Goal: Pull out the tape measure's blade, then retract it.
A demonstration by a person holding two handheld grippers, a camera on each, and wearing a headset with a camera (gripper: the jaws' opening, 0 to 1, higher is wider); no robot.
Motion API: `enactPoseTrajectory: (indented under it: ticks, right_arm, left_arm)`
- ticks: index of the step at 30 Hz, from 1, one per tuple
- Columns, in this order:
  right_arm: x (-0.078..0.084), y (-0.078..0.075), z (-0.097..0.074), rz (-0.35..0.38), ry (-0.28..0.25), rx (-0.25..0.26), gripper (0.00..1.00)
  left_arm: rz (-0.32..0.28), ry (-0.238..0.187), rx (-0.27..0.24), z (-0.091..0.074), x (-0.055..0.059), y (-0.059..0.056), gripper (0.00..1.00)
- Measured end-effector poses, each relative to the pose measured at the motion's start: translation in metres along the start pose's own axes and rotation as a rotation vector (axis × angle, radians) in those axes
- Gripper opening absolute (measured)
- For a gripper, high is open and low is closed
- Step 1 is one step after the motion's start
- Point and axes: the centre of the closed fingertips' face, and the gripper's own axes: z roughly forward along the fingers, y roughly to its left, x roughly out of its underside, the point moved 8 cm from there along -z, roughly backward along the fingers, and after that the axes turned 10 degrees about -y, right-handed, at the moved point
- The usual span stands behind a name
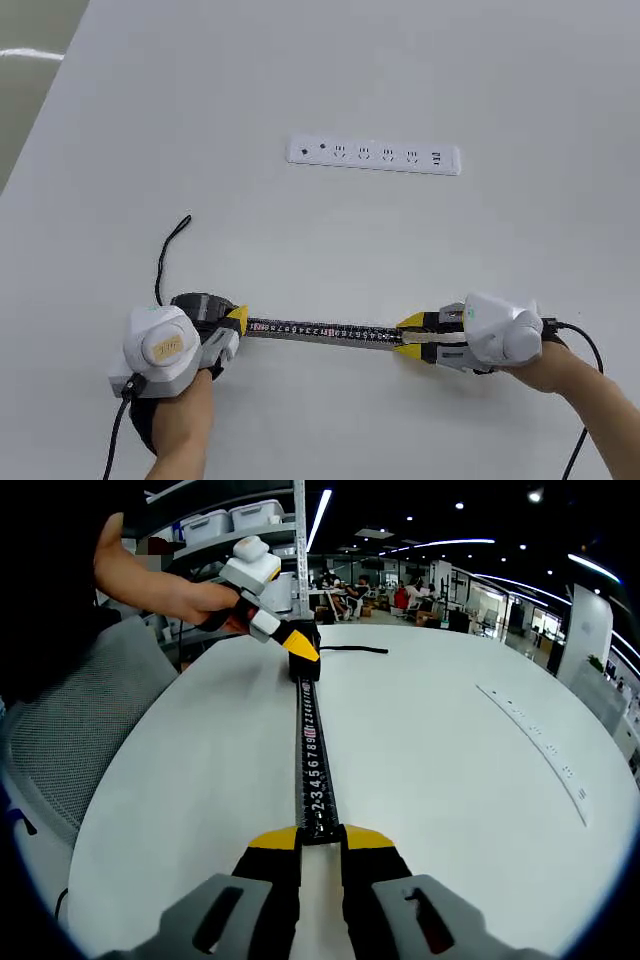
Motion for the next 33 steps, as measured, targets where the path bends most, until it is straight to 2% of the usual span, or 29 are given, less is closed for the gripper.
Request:
enactPoseTrajectory:
  ticks: [33]
  right_arm:
    - [-0.008, -0.0006, 0.0058, -0.006, -0.011, 0.0, 0.14]
  left_arm:
    - [-0.019, 0.012, 0.021, -0.0012, -0.0003, 0.0021, 0.62]
